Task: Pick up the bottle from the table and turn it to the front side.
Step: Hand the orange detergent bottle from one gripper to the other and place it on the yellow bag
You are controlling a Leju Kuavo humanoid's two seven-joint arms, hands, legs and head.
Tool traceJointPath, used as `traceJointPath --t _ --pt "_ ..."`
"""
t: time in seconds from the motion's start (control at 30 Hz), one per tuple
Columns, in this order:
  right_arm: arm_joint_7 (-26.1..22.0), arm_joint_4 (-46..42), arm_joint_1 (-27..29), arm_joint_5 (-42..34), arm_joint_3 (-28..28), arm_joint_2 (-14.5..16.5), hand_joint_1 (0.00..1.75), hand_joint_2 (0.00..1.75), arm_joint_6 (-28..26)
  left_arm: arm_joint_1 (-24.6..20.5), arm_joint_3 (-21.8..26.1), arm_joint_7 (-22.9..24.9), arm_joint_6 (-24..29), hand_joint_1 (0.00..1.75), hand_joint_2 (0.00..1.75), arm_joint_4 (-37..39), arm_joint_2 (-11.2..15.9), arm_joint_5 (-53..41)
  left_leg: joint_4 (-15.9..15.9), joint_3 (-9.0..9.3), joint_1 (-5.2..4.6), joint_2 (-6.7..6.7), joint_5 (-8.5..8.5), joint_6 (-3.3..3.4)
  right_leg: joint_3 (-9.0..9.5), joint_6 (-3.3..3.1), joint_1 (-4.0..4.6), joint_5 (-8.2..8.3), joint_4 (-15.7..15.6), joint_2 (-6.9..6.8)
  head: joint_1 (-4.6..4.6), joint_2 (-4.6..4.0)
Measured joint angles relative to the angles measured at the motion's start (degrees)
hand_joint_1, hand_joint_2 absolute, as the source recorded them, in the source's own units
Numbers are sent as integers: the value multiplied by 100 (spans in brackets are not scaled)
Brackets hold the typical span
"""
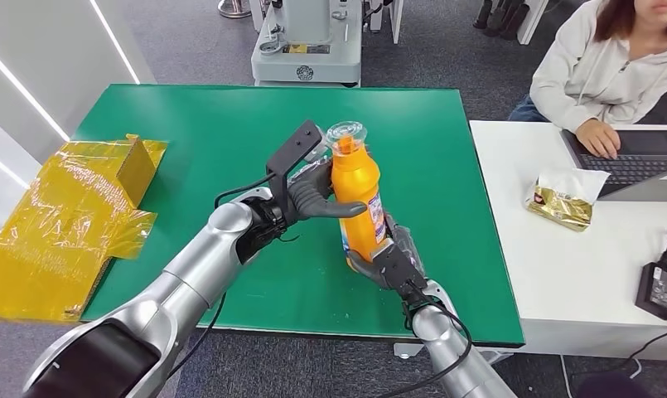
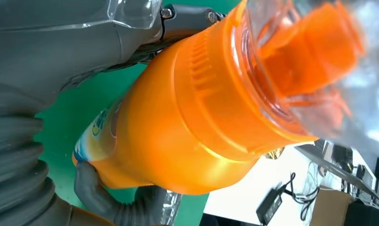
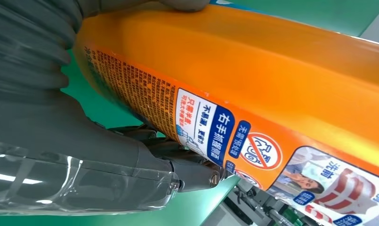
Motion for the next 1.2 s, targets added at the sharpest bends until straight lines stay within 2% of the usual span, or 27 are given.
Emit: traceJointPath --t 0.1,0.23,0.27,0.4,0.57,0.67,0.7,0.77,0.8,0.83,0.9,1.07,1.2 --pt "13 -1 4 -1 -6 -1 175 175 -30 -1 -1 15 8 0 175 11 -45 79 0 0 0 1 0 0 0 0 0 0 0 1 0 0" --pt "33 -6 15 -1 -14 -1 175 175 -62 -3 -7 -9 20 164 175 17 -77 128 0 1 0 1 0 0 -1 0 0 0 0 2 0 0" --pt "34 -15 23 1 -17 -1 175 175 -69 -3 -9 -22 31 170 175 17 -84 154 0 1 0 1 0 0 -1 0 0 0 0 2 -1 0" --pt "35 -89 90 10 -26 -1 175 175 -75 -3 -19 -30 97 175 175 17 -106 314 0 0 0 1 0 0 -1 0 0 0 0 2 -1 0" --pt "43 -179 149 23 -45 -5 175 175 -81 -3 -27 -14 168 161 175 17 -117 465 0 0 0 1 0 0 -2 0 0 0 0 3 0 0" --pt "45 -211 171 24 -61 -5 175 175 -99 -4 -43 -19 223 163 175 17 -133 494 0 0 0 1 0 0 -2 0 0 0 0 3 0 0" --pt "45 -217 175 24 -68 -5 161 175 -101 -4 -48 -22 233 167 175 17 -140 502 0 0 0 1 0 0 -2 0 0 0 0 3 0 0" --pt "44 -228 177 24 -87 -5 110 175 -98 -5 -50 -31 244 172 175 17 -152 522 0 0 0 1 0 0 -2 0 0 0 0 3 0 0" --pt "43 -232 176 24 -97 -5 67 175 -95 -6 -51 -37 250 174 175 17 -156 530 1 0 0 1 0 0 -2 0 0 0 0 3 0 0" --pt "40 -237 174 23 -104 -5 37 175 -89 -6 -52 -49 261 175 175 17 -158 534 1 0 0 1 0 0 -2 0 0 0 0 3 0 0" --pt "27 -244 168 20 -111 -5 0 175 -69 -7 -70 -98 293 175 175 17 -159 519 1 0 0 1 0 0 -2 0 0 0 0 3 0 0" --pt "-21 -304 146 -46 -122 -5 0 175 -13 -14 -194 -366 517 175 175 8 -156 282 1 -1 0 1 0 0 -2 0 0 0 1 2 0 0" --pt "-44 -589 207 -244 -173 -25 0 175 147 -138 -370 -970 1250 175 175 -97 -84 -456 1 -1 0 1 0 0 -2 0 0 0 1 2 0 0"
